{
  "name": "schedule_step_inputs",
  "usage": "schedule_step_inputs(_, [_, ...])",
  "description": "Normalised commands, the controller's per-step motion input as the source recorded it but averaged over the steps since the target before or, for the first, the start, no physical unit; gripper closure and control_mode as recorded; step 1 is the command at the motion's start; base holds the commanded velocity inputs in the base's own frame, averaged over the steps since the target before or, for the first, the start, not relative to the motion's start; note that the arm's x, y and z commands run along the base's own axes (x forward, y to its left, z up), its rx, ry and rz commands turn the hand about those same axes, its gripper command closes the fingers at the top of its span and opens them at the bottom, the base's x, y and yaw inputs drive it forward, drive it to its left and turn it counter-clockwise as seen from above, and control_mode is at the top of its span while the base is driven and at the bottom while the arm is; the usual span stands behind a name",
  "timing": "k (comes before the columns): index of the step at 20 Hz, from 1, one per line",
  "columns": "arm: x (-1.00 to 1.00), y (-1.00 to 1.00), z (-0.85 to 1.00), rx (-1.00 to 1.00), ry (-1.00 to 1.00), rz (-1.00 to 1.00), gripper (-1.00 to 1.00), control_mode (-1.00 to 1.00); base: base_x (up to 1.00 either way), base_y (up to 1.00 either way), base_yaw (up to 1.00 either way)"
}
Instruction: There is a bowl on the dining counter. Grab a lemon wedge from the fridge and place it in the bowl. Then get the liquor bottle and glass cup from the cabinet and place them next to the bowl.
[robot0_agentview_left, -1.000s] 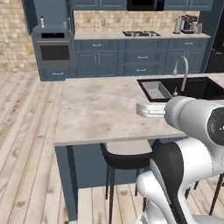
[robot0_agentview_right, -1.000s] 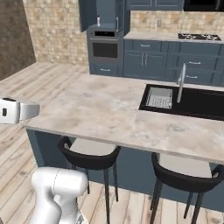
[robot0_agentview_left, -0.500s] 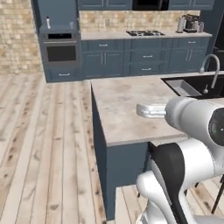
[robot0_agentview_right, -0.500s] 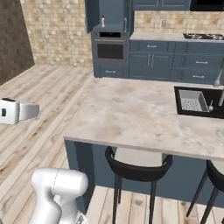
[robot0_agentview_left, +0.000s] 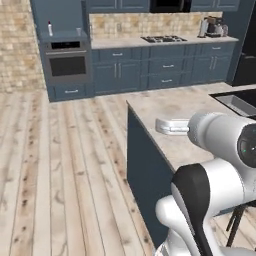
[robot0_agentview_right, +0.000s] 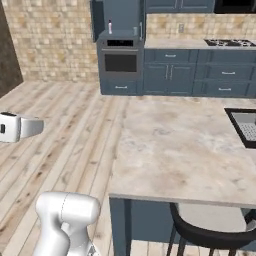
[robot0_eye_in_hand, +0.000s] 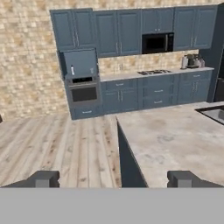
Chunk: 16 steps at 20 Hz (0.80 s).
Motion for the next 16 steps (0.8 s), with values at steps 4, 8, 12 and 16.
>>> schedule_step_inputs(4, [0.0,0.0,0.0,0.0,0.0,0.0,-1.0,1.0,0.89,0.81,-0.19])
schedule_step_inputs(8, [0.0,0.0,0.0,0.0,0.0,0.0,-1.0,1.0,0.9,0.86,-0.19])
schedule_step_inputs(12, [0.0,0.0,0.0,0.0,0.0,0.0,-1.0,1.0,0.88,0.86,-0.19])
schedule_step_inputs(16, [0.0,0.0,0.0,0.0,0.0,0.0,-1.0,1.0,0.86,0.91,-0.21])
